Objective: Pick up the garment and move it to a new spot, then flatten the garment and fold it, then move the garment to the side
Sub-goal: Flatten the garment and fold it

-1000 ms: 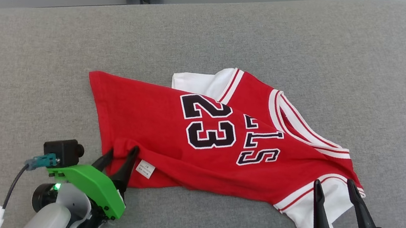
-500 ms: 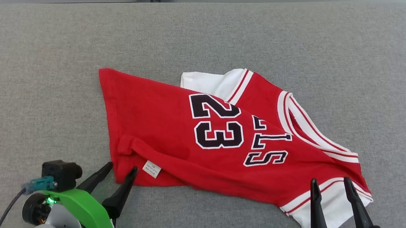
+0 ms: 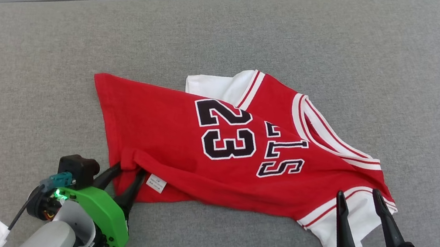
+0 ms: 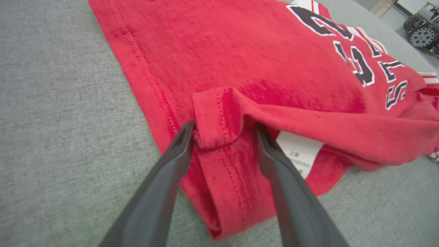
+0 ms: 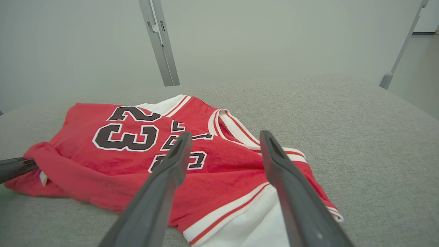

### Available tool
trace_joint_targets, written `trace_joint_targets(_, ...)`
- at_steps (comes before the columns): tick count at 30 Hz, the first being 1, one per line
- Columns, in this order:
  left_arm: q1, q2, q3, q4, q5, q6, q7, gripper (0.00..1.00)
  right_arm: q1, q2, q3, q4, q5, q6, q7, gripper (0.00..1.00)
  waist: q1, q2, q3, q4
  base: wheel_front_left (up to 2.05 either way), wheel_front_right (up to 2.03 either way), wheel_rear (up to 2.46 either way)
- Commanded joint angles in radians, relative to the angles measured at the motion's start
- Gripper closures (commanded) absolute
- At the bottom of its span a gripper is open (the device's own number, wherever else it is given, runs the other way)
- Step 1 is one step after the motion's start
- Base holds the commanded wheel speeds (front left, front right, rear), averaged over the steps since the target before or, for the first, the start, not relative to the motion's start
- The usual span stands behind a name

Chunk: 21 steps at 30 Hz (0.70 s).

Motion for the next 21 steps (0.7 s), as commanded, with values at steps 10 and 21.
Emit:
trace_joint_targets(10, 0.076, 0.048, -0.034, -0.203, -0.040, -0.004, 0.065, 1.00, 0.042, -0.001, -0.022, -0.002, -0.004, -0.001, -0.003, 0.00, 0.0000, 0.0000, -0.044, 0.075, 0.00, 0.00, 0.00)
trace_joint_targets(21, 0.357, 0.252, -0.077, -0.582, -0.167, 0.109, 0.401, 1.00, 0.058, -0.023, -0.018, -0.007, -0.004, -0.001, -0.003, 0.00, 0.0000, 0.0000, -0.061, 0.188, 0.00, 0.00, 0.00)
